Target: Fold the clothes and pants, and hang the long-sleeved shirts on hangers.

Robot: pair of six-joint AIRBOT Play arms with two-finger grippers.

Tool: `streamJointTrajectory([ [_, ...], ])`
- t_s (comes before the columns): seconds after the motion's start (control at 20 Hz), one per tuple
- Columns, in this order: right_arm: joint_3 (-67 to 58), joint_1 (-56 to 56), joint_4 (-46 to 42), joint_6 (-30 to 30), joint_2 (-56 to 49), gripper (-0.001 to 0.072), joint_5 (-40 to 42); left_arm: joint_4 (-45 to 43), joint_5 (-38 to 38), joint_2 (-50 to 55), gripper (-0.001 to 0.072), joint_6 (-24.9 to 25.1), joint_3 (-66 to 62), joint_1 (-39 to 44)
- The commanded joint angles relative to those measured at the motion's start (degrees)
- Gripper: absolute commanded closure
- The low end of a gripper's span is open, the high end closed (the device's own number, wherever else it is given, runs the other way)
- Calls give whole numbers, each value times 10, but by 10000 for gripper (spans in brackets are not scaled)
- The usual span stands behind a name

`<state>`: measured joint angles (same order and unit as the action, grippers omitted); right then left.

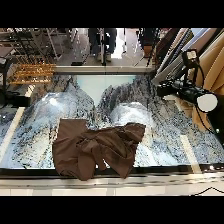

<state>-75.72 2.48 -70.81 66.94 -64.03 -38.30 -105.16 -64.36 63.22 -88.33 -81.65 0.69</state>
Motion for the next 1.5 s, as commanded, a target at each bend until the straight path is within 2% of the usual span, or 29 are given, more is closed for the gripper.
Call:
streamJointTrajectory([
  [0.0, 0, 0, -3, 1, 31, 694, -14, 2, 6, 0, 624, 2, 0, 0],
  [0.05, 0, -3, -27, 10, 43, 693, -28, 2, -8, 0, 249, 23, 0, 0],
  [0.1, 0, -14, -52, 38, 54, 692, -52, -2, -34, 1, 49, 35, 0, -2],
  [0.15, 0, -33, -70, 61, 61, 659, -97, -4, -58, 2, 42, 35, 3, -10],
  [0.25, 6, -86, -70, 101, 56, 471, -210, 9, -66, 2, 15, 35, 32, -45],
  [0.35, 54, -145, -19, 87, 51, 466, -310, 89, -33, 2, 15, 37, 91, -99],
  [0.4, 93, -166, 33, 56, 52, 463, -330, 161, -4, 3, 15, 43, 123, -126],
  [0.45, 143, -177, 88, 38, 52, 394, -324, 254, 21, 6, 15, 77, 157, -152],
  [0.5, 189, -176, 120, 35, 49, 230, -297, 337, 26, 18, 15, 115, 181, -171],
  [0.55, 231, -169, 141, 35, 42, 178, -261, 385, 19, 35, 15, 139, 195, -180],
  [0.65, 269, -155, 175, 35, 4, 177, -224, 401, -10, 87, 15, 151, 198, -180],
  [0.85, 234, -160, 278, 33, -128, 194, -193, 401, -34, 174, 15, 152, 198, -180],
  [1.05, 147, -160, 276, 33, -237, 194, -214, 410, -50, 229, 16, 183, 198, -178],
  [1.3, 101, -159, 265, 17, -294, 195, -220, 441, -85, 261, 18, 245, 199, -177],
  [1.45, 100, -152, 257, 13, -320, 197, -203, 444, -94, 280, 18, 245, 199, -175],
])
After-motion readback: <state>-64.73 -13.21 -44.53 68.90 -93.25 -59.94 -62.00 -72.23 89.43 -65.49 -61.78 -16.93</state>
